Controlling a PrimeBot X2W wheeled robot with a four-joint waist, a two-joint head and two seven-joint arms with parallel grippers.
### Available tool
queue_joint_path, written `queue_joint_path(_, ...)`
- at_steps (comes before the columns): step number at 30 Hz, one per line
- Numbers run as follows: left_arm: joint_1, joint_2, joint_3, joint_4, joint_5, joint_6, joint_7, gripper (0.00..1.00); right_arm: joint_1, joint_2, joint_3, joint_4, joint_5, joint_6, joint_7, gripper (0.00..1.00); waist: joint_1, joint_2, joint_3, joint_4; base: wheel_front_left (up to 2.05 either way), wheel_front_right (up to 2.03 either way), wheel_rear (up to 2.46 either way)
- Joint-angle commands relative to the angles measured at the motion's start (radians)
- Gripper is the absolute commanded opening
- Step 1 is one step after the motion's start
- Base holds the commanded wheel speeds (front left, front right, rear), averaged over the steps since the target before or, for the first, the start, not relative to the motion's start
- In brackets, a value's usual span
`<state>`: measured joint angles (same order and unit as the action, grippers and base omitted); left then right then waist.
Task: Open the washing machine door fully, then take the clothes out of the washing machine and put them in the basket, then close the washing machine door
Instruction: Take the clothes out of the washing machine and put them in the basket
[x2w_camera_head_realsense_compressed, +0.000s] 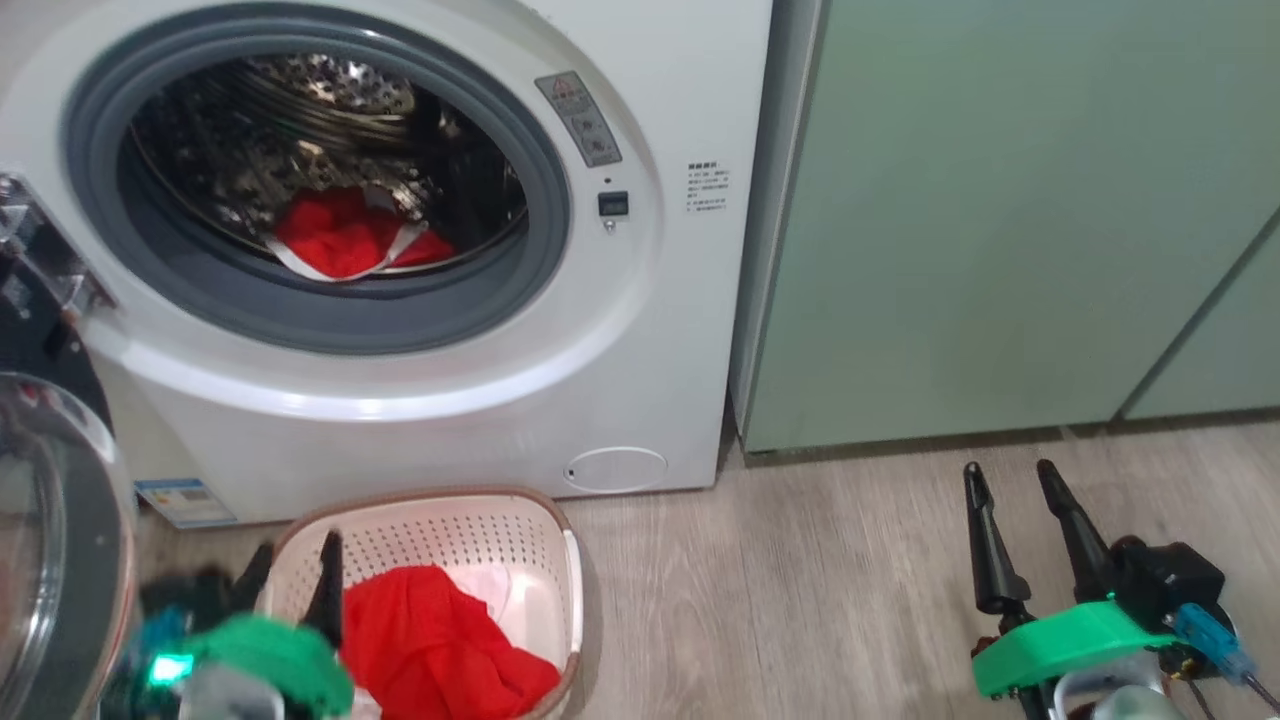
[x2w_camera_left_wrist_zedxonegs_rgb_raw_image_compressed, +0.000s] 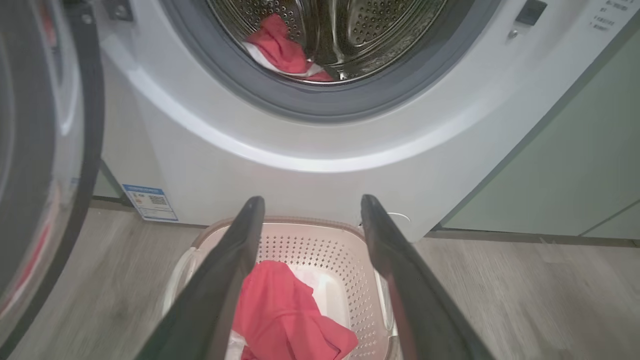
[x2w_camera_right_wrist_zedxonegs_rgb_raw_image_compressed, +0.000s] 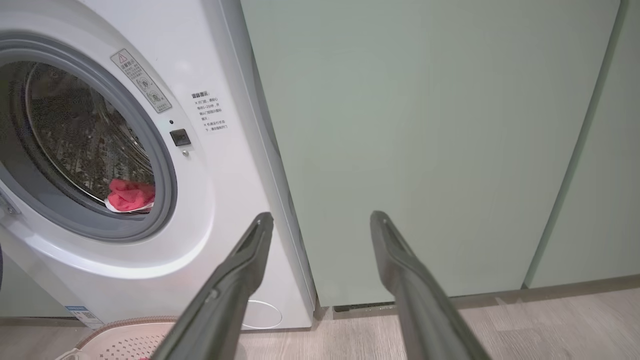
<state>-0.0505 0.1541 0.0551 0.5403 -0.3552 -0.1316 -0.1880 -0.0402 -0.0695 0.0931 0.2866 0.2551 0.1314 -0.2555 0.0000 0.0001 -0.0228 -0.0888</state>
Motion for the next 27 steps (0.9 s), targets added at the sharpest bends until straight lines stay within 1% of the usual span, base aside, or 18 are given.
queue_joint_path(1,-0.103,0.022,0.022,-0.017,-0.002,0.003,0.019,1.0,-0.029,-0.005,0.028,-0.035,-0.007,-0.001,-0.006,1.0,0.0,-0.0001,0.015,-0.008,0.0,0.0,0.0)
queue_joint_path(6,-0.251,0.04,-0.01,0.065,0.018,0.039,0.154,1.0,-0.04,-0.001,0.038,-0.033,-0.006,-0.001,-0.006,1.0,0.0,-0.0001,0.071,-0.038,0.0,0.0,0.0)
queue_joint_path(7,-0.285,0.051,-0.022,0.08,0.03,0.043,0.183,1.0,-0.047,0.0,0.042,-0.033,-0.006,-0.001,-0.006,1.0,0.0,-0.0001,0.088,-0.047,0.0,0.0,0.0)
queue_joint_path(8,-0.361,0.064,-0.026,0.103,0.031,0.052,0.235,1.0,-0.065,0.002,0.047,-0.039,-0.007,-0.001,-0.006,1.0,0.0,-0.0001,0.132,-0.065,0.0,0.0,0.0)
queue_joint_path(11,-0.479,0.106,-0.033,0.132,0.055,0.08,0.287,1.0,-0.099,0.006,0.052,-0.048,-0.011,-0.001,-0.006,1.0,0.0,-0.0001,0.203,-0.094,0.0,0.0,0.0)
queue_joint_path(13,-0.56,0.138,-0.04,0.158,0.079,0.101,0.308,1.0,-0.122,0.009,0.053,-0.053,-0.013,-0.001,-0.006,1.0,0.0,-0.0001,0.249,-0.113,0.0,0.0,0.0)
queue_joint_path(19,-0.79,0.21,-0.055,0.269,0.111,0.12,0.376,1.0,-0.179,0.015,0.049,-0.068,-0.016,-0.001,-0.006,1.0,0.0,-0.0001,0.369,-0.157,0.0,0.0,0.0)
queue_joint_path(23,-0.919,0.251,-0.064,0.349,0.131,0.138,0.394,1.0,-0.212,0.018,0.059,-0.076,-0.017,-0.001,-0.006,1.0,0.0,-0.0001,0.435,-0.185,0.0,0.0,0.0)
queue_joint_path(27,-1.016,0.295,-0.066,0.414,0.148,0.162,0.381,1.0,-0.242,0.019,0.074,-0.088,-0.007,-0.001,-0.006,1.0,0.0,-0.0001,0.497,-0.214,0.0,0.0,0.0)
